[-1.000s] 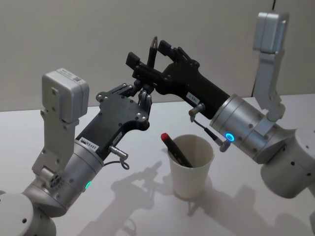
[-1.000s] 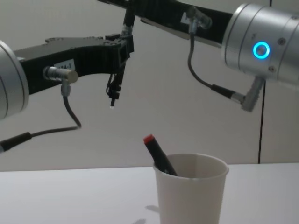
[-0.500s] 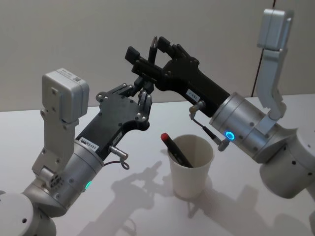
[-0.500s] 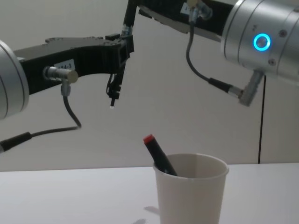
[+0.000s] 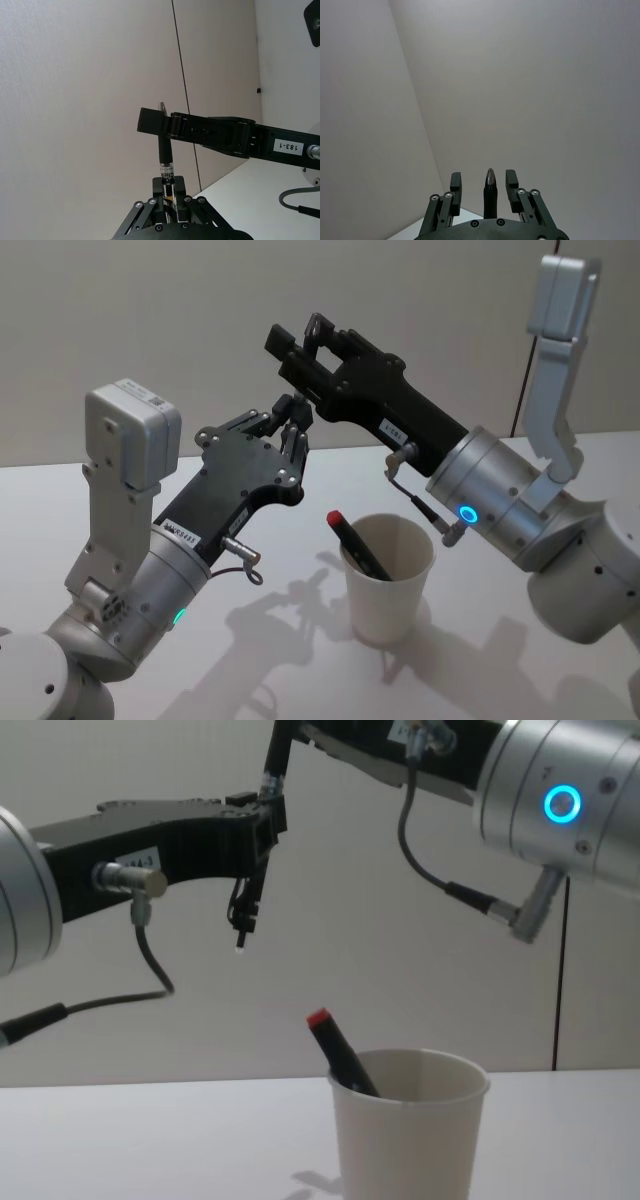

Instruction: Place the pen into the pen holder.

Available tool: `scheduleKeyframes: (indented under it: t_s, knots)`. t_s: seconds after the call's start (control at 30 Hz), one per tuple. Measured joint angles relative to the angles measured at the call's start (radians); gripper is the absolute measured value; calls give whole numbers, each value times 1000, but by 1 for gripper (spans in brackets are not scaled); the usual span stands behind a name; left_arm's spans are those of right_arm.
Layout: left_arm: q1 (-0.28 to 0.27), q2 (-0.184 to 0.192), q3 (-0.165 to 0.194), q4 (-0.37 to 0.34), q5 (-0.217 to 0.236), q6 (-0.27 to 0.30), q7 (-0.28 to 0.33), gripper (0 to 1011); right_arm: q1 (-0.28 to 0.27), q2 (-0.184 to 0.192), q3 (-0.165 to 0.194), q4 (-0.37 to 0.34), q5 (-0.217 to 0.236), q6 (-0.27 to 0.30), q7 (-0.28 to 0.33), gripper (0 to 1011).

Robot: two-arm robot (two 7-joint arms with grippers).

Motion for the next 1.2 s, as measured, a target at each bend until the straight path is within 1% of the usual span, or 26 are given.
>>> scheduleKeyframes:
  t_s: [0.03, 0.1, 0.17, 0.23, 0.27, 0.3, 0.37, 0.43, 0.47, 0.5, 1.2]
  knots:
    - [0, 0, 0, 0, 0, 0, 0, 135, 0, 0, 0, 0, 0, 0, 0, 533]
    - [0, 0, 0, 0, 0, 0, 0, 135, 0, 0, 0, 0, 1, 0, 0, 490]
    - [0, 0, 0, 0, 0, 0, 0, 135, 0, 0, 0, -1, 2, -1, 0, 390]
    - [0, 0, 0, 0, 0, 0, 0, 135, 0, -1, 0, -1, 2, -1, -1, 356]
    - [0, 0, 0, 0, 0, 0, 0, 135, 0, -1, 0, -1, 2, -1, -1, 328]
    - [0, 0, 0, 0, 0, 0, 0, 135, 0, -1, 0, -1, 3, -1, -1, 272]
    - [0, 0, 0, 0, 0, 0, 0, 135, 0, -1, 0, -1, 3, -1, -1, 228]
    - [0, 0, 0, 0, 0, 0, 0, 135, 0, -1, 0, -1, 4, -1, -1, 161]
    - [0, 0, 0, 0, 0, 0, 0, 135, 0, -1, 0, -1, 4, -1, -1, 161]
    - [0, 0, 0, 0, 0, 0, 0, 135, 0, -1, 0, -1, 4, -1, -1, 119]
    - [0, 0, 0, 0, 0, 0, 0, 135, 0, -1, 0, -1, 6, -1, -1, 118]
